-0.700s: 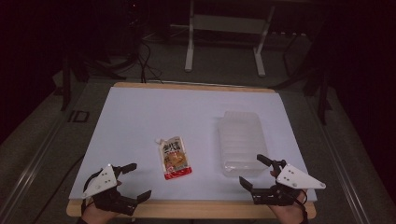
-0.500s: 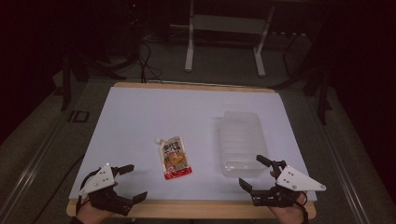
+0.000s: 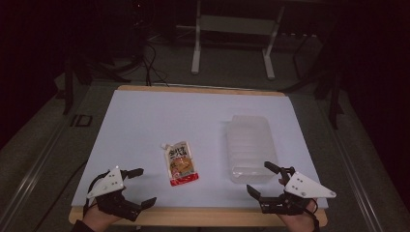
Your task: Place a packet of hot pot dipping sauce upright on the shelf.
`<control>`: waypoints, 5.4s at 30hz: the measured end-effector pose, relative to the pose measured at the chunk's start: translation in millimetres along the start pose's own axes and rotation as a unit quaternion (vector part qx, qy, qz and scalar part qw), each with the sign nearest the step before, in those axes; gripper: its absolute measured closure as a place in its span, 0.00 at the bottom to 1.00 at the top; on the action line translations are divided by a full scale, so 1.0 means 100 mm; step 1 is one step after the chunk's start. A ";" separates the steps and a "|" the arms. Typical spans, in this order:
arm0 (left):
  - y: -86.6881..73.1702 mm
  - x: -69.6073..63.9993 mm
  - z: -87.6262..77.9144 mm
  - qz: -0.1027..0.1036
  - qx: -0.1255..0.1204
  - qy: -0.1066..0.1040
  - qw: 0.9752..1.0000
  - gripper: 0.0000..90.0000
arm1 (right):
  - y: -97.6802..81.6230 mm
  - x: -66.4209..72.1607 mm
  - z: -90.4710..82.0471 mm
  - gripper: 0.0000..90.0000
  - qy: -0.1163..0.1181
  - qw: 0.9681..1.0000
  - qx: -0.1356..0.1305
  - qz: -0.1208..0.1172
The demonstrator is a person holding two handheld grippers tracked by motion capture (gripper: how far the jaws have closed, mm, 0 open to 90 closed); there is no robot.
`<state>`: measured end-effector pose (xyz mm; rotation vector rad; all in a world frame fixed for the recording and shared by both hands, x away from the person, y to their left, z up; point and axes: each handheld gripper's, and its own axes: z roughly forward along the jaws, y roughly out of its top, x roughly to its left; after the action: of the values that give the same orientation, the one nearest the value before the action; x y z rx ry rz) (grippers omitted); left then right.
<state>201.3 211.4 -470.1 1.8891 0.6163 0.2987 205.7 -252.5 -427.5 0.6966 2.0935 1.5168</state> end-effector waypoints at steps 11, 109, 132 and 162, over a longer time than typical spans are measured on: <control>0.21 0.07 0.15 0.007 -0.008 -0.007 1.000 0.01 | 0.01 0.02 0.01 0.13 0.008 1.000 0.003 0.008; 0.08 1.23 1.67 -0.001 0.158 0.077 0.984 1.00 | -0.05 -0.03 0.09 0.17 0.054 0.997 0.037 0.027; 0.48 1.08 1.31 0.014 0.131 0.034 0.991 1.00 | -0.03 -0.05 0.05 0.17 0.038 0.999 0.022 0.030; 1.11 0.40 1.03 0.099 0.096 -0.035 0.990 1.00 | -0.03 -0.07 0.06 0.17 0.034 0.999 0.026 0.031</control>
<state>314.7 119.8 -411.8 2.1430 0.4223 0.3078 214.2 -253.0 -431.7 0.7457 2.1877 1.5447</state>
